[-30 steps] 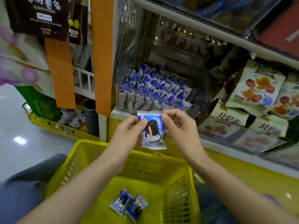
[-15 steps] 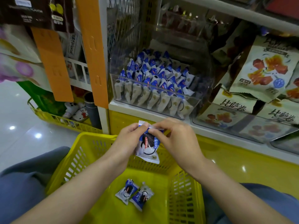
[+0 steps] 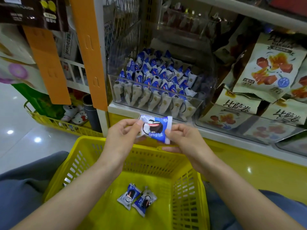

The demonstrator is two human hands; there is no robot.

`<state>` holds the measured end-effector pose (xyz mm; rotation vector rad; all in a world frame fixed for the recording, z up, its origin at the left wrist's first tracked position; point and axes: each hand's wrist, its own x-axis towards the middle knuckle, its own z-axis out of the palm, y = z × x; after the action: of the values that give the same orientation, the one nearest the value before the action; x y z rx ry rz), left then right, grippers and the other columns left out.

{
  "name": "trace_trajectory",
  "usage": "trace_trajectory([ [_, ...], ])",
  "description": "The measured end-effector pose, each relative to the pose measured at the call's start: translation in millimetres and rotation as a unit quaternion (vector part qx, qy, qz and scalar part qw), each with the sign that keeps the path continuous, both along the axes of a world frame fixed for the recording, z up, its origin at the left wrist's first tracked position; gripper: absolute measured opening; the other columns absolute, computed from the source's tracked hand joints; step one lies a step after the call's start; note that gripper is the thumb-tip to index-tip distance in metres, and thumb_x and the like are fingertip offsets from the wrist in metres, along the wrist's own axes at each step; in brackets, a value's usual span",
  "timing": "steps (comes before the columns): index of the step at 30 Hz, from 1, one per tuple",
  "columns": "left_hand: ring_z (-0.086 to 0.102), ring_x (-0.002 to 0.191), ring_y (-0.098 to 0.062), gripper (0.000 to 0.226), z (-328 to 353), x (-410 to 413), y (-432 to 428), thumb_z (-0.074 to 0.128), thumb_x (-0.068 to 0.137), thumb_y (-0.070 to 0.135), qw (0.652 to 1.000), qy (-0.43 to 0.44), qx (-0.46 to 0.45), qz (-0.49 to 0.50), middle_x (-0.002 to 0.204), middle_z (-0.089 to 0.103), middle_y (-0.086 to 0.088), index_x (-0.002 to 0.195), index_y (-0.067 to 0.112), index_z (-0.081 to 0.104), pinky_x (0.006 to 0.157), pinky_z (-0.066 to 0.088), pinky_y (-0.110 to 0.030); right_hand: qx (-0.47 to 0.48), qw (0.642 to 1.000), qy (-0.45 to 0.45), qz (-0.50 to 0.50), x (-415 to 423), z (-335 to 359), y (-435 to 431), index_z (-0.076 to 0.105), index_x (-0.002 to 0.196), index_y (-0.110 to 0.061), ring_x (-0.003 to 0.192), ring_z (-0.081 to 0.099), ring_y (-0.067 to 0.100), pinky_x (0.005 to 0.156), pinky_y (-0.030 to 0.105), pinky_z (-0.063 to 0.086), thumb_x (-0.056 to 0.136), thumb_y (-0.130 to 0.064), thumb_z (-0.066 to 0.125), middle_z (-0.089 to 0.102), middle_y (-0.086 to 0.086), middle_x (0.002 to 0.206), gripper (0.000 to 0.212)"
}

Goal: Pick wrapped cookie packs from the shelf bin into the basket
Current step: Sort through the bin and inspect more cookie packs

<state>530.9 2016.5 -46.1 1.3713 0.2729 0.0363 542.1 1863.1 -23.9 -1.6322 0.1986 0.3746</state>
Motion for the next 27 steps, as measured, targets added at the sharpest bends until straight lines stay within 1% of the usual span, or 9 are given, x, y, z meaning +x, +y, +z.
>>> trace_trajectory([
  [2,0.066,0.065,-0.004,0.012,-1.1,1.3,2.4,0.054,0.091,0.016,0.997,-0.034,0.062,0.01,0.066,0.071,0.005,0.084,0.013,0.064,0.059,0.053,-0.017,-0.086,0.994,-0.004,0.067,-3.5,-4.3,2.0,0.05,0.11,-0.004,0.078,0.062,0.021,0.068,0.03,0.057,0.088,-0.004,0.058,0.064,0.027,0.104,0.023],
  [5,0.063,0.064,-0.005,0.018,-2.3,1.5,4.0,0.057,0.09,0.015,0.982,-0.088,0.166,-0.022,0.065,0.069,0.005,0.074,0.019,0.064,0.064,0.054,-0.026,-0.235,0.957,-0.095,0.141,-8.2,-7.5,5.9,0.043,0.126,-0.013,0.106,0.057,0.015,0.095,0.034,0.046,0.078,-0.013,0.072,0.058,0.002,0.118,0.056],
  [8,0.063,0.067,-0.01,0.018,-3.7,-0.4,1.7,0.059,0.088,0.017,0.968,-0.101,0.221,-0.063,0.068,0.068,0.003,0.072,0.02,0.065,0.067,0.053,-0.03,-0.217,0.954,-0.147,0.148,-11.9,-5.7,10.0,0.055,0.113,-0.02,0.101,0.058,0.007,0.09,0.026,0.048,0.078,-0.022,0.072,0.062,-0.008,0.109,0.039],
  [13,0.068,0.069,-0.008,0.014,-1.6,0.7,-2.2,0.057,0.089,0.018,0.997,-0.009,0.032,-0.07,0.073,0.072,0.0,0.085,0.01,0.066,0.061,0.053,-0.017,-0.12,0.983,-0.101,0.099,-7.6,-6.0,5.0,0.058,0.097,-0.019,0.098,0.064,0.017,0.081,0.026,0.052,0.082,-0.019,0.068,0.066,0.0,0.102,0.018],
  [17,0.066,0.066,-0.005,0.013,2.3,-0.1,-2.8,0.056,0.089,0.012,0.995,-0.04,0.058,-0.068,0.069,0.07,0.001,0.08,0.008,0.064,0.061,0.054,-0.018,-0.082,0.986,-0.117,0.082,-7.6,-10.4,8.9,0.054,0.096,-0.023,0.093,0.064,0.013,0.079,0.023,0.053,0.087,-0.02,0.062,0.065,0.001,0.103,0.012],
  [19,0.065,0.067,-0.006,0.013,3.7,-2.0,-3.6,0.056,0.089,0.011,0.989,-0.058,0.104,-0.082,0.072,0.07,-0.001,0.079,0.01,0.064,0.063,0.055,-0.021,-0.112,0.978,-0.164,0.059,-7.0,-10.3,9.9,0.056,0.088,-0.027,0.081,0.063,0.005,0.073,0.025,0.054,0.088,-0.023,0.06,0.065,-0.003,0.089,0.005],
  [21,0.064,0.068,-0.009,0.014,3.3,-3.4,-4.8,0.056,0.089,0.013,0.984,-0.07,0.136,-0.093,0.074,0.069,-0.004,0.078,0.011,0.064,0.065,0.054,-0.024,-0.158,0.964,-0.206,0.049,-6.2,-9.5,8.6,0.06,0.077,-0.027,0.072,0.062,0.007,0.069,0.032,0.054,0.087,-0.025,0.061,0.066,-0.002,0.076,0.01],
  [24,0.059,0.062,-0.005,0.019,4.2,-2.6,-4.7,0.055,0.09,0.013,0.986,-0.054,0.123,-0.094,0.065,0.065,0.003,0.072,0.013,0.061,0.059,0.049,-0.019,-0.22,0.933,-0.277,0.064,-8.1,-9.1,6.3,0.064,0.078,-0.02,0.073,0.062,0.009,0.07,0.035,0.052,0.085,-0.026,0.064,0.067,-0.004,0.076,0.009],
  [27,0.055,0.053,0.005,0.026,3.7,-1.3,-4.9,0.053,0.091,0.014,0.99,-0.022,0.088,-0.108,0.055,0.061,0.013,0.066,0.016,0.058,0.052,0.045,-0.01,-0.345,0.835,-0.416,0.101,-10.4,-10.9,5.3,0.064,0.083,-0.018,0.075,0.055,0.005,0.067,0.027,0.047,0.086,-0.027,0.064,0.063,-0.008,0.079,0.01],
])
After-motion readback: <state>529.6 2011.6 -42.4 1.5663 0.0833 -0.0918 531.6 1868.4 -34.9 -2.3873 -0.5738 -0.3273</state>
